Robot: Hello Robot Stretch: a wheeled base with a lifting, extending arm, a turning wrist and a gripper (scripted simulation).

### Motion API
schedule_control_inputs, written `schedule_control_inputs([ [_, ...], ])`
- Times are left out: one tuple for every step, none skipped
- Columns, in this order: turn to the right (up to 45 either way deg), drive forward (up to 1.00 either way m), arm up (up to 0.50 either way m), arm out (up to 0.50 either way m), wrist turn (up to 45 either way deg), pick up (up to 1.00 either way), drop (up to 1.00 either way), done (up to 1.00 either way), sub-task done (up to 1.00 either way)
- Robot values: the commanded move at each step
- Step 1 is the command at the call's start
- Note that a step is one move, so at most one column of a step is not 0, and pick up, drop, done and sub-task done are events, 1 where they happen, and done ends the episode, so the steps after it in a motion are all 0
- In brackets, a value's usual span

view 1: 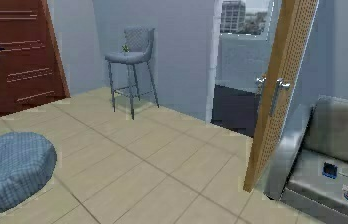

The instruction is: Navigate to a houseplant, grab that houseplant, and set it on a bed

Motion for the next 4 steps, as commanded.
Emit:
schedule_control_inputs([
  [0.0, 0.55, 0.0, 0.0, 0.0, 0.0, 0.0, 0.0, 0.0],
  [-21.0, 0.0, 0.0, 0.0, 0.0, 0.0, 0.0, 0.0, 0.0],
  [0.0, 1.0, 0.0, 0.0, 0.0, 0.0, 0.0, 0.0, 0.0],
  [-6.0, 0.0, 0.0, 0.0, 0.0, 0.0, 0.0, 0.0, 0.0],
])
